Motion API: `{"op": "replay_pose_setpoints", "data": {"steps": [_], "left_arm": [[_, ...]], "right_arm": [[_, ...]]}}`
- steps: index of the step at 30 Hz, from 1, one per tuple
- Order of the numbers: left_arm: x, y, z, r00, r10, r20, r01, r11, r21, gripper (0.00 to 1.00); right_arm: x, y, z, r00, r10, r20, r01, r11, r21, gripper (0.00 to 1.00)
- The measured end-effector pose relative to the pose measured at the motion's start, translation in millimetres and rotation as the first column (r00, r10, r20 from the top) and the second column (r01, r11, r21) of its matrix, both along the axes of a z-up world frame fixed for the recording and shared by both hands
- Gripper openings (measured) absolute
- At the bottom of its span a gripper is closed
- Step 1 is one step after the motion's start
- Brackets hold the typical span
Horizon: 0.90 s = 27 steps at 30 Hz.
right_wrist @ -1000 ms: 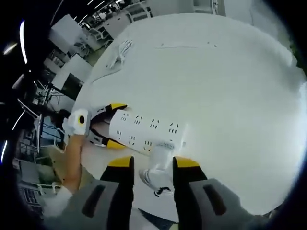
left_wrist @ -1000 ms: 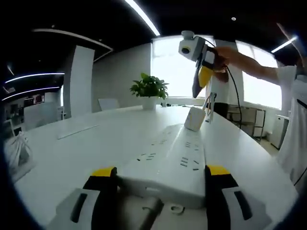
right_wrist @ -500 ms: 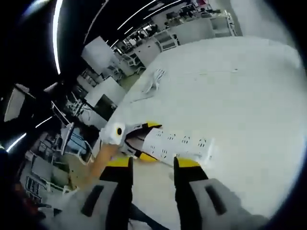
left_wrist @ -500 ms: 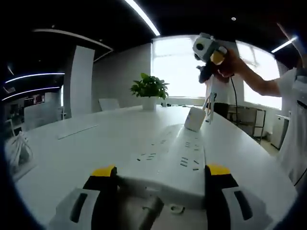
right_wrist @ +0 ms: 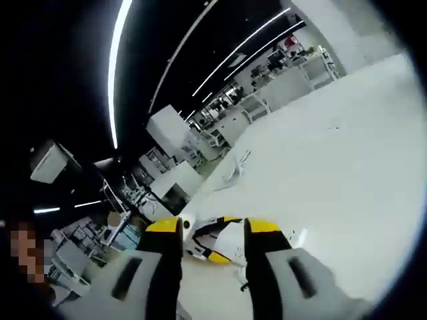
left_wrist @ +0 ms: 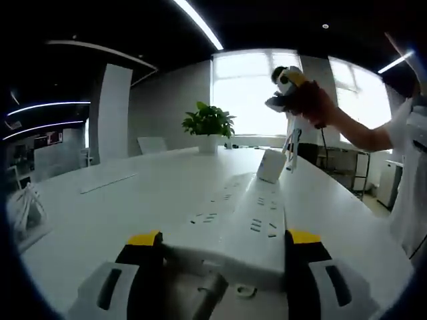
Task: Straighten the power strip on the desk, plug the charger into it
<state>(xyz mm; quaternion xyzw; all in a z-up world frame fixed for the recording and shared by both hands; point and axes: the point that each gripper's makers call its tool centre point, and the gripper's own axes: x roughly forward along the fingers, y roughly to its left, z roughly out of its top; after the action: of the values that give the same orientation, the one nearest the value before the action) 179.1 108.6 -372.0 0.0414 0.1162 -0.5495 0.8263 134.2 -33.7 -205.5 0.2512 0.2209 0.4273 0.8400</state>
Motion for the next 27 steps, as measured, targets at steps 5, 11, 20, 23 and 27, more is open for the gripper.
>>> {"op": "replay_pose_setpoints", "data": {"steps": [5, 11, 20, 23, 27], "left_arm": [[0.1, -0.2, 0.1, 1.0, 0.0, 0.0, 0.0, 1.0, 0.0, 0.75], [-0.1, -0.4, 0.2, 1.0, 0.001, 0.0, -0.001, 1.0, 0.0, 0.75], [-0.6, -0.7, 0.2, 1.0, 0.001, 0.0, -0.001, 1.0, 0.0, 0.75], [0.1, -0.6, 0.3, 1.0, 0.001, 0.0, -0.001, 1.0, -0.001, 0.75], [0.6, -0.3, 0.2, 1.0, 0.001, -0.001, -0.001, 1.0, 0.001, 0.75]], "right_arm": [[5.9, -17.4, -4.2, 0.998, -0.032, 0.054, 0.029, 0.998, 0.053, 0.36], [20.8, -38.1, -27.3, 0.988, -0.105, 0.112, 0.102, 0.994, 0.029, 0.36], [20.0, -38.6, -51.5, 0.987, -0.108, 0.117, 0.107, 0.994, 0.01, 0.36], [19.9, -39.6, -56.6, 0.987, -0.109, 0.121, 0.108, 0.994, 0.011, 0.38], [21.5, -44.1, -63.5, 0.987, -0.117, 0.113, 0.116, 0.993, 0.016, 0.38]]}}
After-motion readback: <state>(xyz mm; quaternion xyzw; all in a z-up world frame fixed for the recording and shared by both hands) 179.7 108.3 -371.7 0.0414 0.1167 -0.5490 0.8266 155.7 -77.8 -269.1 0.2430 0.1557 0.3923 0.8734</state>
